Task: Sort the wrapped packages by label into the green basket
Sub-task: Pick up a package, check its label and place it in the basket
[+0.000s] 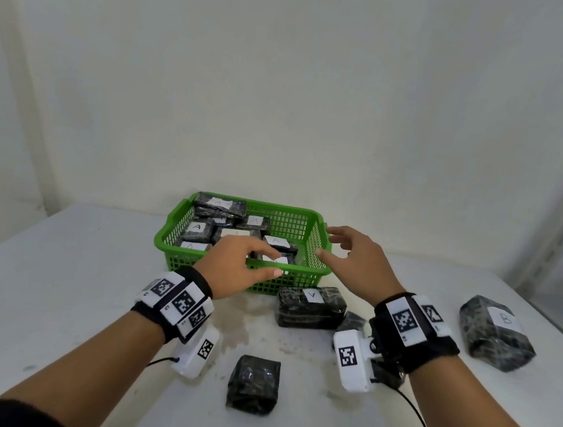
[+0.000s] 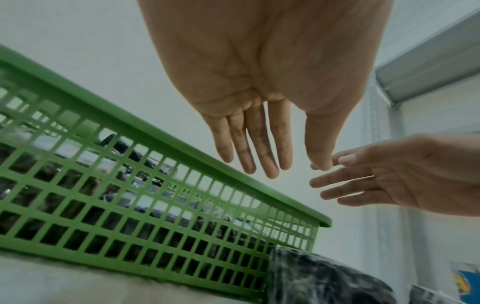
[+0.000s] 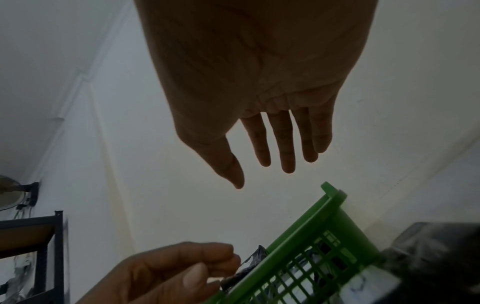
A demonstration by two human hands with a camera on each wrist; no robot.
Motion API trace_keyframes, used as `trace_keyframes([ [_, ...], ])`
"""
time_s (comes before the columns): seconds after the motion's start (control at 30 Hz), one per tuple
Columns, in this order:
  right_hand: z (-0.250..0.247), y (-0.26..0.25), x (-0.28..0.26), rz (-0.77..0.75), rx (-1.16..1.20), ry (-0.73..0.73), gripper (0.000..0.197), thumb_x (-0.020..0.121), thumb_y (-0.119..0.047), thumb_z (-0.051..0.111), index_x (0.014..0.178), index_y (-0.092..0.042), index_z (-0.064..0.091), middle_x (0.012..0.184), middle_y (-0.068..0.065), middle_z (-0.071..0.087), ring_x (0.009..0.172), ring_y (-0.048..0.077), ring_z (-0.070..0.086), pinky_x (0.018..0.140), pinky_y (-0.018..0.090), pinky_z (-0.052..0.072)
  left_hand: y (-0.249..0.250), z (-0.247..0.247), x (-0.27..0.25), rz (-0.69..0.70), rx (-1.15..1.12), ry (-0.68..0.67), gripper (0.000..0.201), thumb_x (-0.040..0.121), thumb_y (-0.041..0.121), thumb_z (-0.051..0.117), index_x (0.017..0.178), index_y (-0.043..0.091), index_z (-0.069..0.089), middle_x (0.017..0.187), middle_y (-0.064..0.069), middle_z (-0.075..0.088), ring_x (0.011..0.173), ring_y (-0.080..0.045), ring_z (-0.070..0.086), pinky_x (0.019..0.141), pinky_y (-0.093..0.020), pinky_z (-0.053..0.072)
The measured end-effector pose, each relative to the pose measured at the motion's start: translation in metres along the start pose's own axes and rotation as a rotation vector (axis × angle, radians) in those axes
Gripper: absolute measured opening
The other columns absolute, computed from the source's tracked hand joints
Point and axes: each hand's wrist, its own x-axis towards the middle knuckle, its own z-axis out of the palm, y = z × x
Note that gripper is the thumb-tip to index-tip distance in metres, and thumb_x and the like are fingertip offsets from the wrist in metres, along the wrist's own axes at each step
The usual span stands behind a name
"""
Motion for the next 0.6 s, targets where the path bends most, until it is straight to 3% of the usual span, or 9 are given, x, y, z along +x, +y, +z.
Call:
trace_keyframes([
  [0.13,0.007,0.003,-0.025,-0.022,-0.041,-0.017,0.044,0.091,-0.037,0.075,0.133,-0.028,0.063,0.111,-0.01,0.067,0.101,0.007,0.06,0.077,0.018,0.043,0.018,0.003,-0.012,0.054,-0.051,-0.011,0.026,0.084,0.037,0.078,0.109,0.029,0.076,0.099,0.015,0.073,0.093,0.001,0.065,0.09,-0.027,0.055],
  [0.23,0.014,0.006,-0.039,-0.019,-0.057,-0.061,0.045,0.089,-0.034,0.076,0.132,-0.027,0.063,0.109,-0.01,0.066,0.097,0.009,0.061,0.083,0.026,0.048,0.027,0.008,-0.018,0.023,0.003,-0.11,0.03,0.084,0.036,0.078,0.113,0.029,0.074,0.098,0.014,0.072,0.088,-0.003,0.065,0.084,-0.031,0.057],
  [0.3,0.017,0.009,-0.044,-0.01,-0.093,-0.127,0.05,0.089,-0.031,0.076,0.137,-0.025,0.061,0.115,-0.007,0.066,0.102,0.012,0.064,0.089,0.027,0.051,0.031,0.013,-0.019,-0.039,0.099,-0.209,0.044,0.084,0.04,0.077,0.125,0.025,0.068,0.114,0.01,0.071,0.099,-0.006,0.065,0.092,-0.031,0.056],
  [0.4,0.019,0.014,-0.047,0.031,-0.174,-0.238,0.062,0.089,-0.022,0.077,0.146,-0.02,0.055,0.138,0.0,0.061,0.123,0.016,0.06,0.099,0.025,0.046,0.037,0.026,-0.018,-0.118,0.247,-0.374,0.064,0.084,0.045,0.075,0.139,0.018,0.057,0.137,0.001,0.062,0.121,-0.016,0.06,0.103,-0.032,0.049],
  [0.5,0.024,0.021,-0.043,0.071,-0.252,-0.309,0.066,0.084,-0.019,0.079,0.146,-0.018,0.054,0.141,0.004,0.057,0.126,0.021,0.058,0.103,0.03,0.047,0.041,0.035,-0.012,-0.136,0.308,-0.433,0.058,0.083,0.044,0.076,0.13,0.015,0.06,0.129,-0.002,0.065,0.119,-0.021,0.061,0.099,-0.035,0.051],
  [0.6,0.029,0.028,-0.035,0.083,-0.299,-0.33,0.059,0.079,-0.015,0.08,0.135,-0.02,0.062,0.132,0.006,0.061,0.116,0.024,0.062,0.097,0.032,0.05,0.042,0.042,-0.003,-0.163,0.347,-0.437,0.049,0.082,0.041,0.078,0.118,0.012,0.06,0.114,-0.003,0.068,0.107,-0.023,0.065,0.087,-0.032,0.053],
])
